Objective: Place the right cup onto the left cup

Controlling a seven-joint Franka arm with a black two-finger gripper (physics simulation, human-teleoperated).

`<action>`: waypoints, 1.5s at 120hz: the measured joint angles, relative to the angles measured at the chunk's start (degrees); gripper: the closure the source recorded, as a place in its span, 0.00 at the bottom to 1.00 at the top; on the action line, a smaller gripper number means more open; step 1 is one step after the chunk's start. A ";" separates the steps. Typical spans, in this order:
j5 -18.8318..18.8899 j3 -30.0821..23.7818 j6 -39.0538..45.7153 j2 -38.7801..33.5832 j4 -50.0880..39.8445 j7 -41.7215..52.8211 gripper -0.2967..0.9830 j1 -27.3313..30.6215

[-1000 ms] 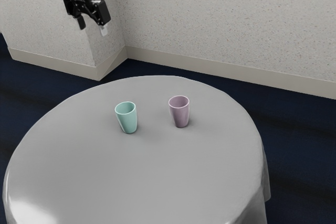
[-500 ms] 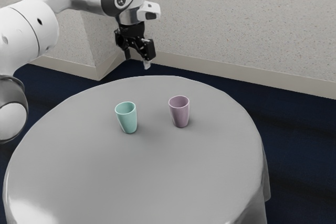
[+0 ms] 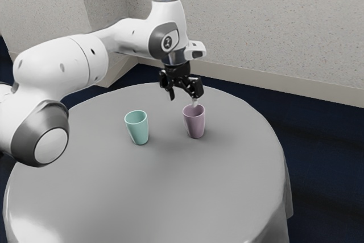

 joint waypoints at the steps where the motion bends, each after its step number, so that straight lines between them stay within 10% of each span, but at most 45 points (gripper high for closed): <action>1: -0.10 -0.01 0.04 0.07 0.01 -0.13 0.24 -0.05; 180: -1.10 -1.16 -0.23 15.02 17.40 -8.79 0.25 0.35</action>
